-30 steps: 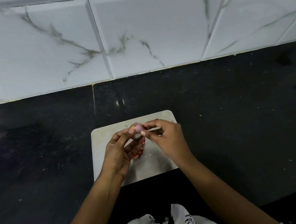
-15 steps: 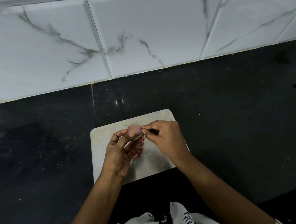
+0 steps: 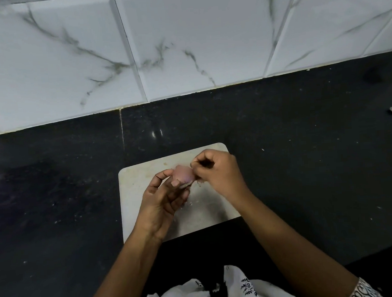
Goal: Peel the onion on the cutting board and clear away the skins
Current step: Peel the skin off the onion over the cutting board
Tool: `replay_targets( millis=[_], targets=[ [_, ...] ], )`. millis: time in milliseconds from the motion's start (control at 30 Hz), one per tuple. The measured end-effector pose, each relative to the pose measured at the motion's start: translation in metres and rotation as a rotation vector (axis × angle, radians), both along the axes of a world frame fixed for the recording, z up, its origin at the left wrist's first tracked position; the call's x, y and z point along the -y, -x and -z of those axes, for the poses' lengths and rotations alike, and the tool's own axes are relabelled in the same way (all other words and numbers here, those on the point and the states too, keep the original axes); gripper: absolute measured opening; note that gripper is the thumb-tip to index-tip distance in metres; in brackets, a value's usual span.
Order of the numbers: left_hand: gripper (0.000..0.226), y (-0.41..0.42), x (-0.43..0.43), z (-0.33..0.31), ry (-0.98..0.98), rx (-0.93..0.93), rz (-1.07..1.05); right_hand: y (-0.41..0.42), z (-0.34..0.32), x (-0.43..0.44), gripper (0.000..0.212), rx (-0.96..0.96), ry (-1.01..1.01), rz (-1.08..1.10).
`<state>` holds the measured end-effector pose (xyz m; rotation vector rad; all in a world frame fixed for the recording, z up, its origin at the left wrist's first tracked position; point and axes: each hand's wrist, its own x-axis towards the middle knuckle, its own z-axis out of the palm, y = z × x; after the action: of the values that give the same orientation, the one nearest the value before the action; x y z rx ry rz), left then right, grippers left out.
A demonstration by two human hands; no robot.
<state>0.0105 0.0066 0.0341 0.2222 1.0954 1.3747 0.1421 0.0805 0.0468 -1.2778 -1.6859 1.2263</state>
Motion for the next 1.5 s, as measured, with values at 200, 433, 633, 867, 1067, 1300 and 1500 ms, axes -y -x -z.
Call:
replay_targets(
  millis=[200,433,633,867,1067,1300,1500],
  targets=[
    [0.036,0.005,0.0,-0.001,-0.041,-0.04,0.052,-0.022,-0.014,-0.004,0.031,0.05,-0.099,-0.424],
    [0.027,0.008,-0.004,-0.007,-0.001,-0.079,0.147,-0.015,-0.002,-0.01,0.034,0.234,-0.341,-0.528],
    [0.033,0.011,-0.008,-0.011,0.012,-0.083,0.173,-0.011,0.008,0.0,0.02,0.086,-0.463,-0.416],
    [0.032,0.011,-0.007,-0.013,0.001,-0.108,0.172,-0.01,0.006,-0.004,0.03,0.206,-0.504,-0.478],
    [0.03,0.013,-0.007,-0.008,0.003,-0.047,0.164,-0.012,0.007,-0.001,0.02,0.032,-0.422,-0.395],
    [0.032,0.014,-0.008,-0.004,-0.043,-0.062,0.121,-0.006,0.002,0.01,0.04,-0.06,-0.082,-0.118],
    [0.039,0.013,-0.007,0.006,-0.101,-0.061,0.024,0.005,0.002,0.016,0.019,-0.013,-0.138,-0.04]
  ],
)
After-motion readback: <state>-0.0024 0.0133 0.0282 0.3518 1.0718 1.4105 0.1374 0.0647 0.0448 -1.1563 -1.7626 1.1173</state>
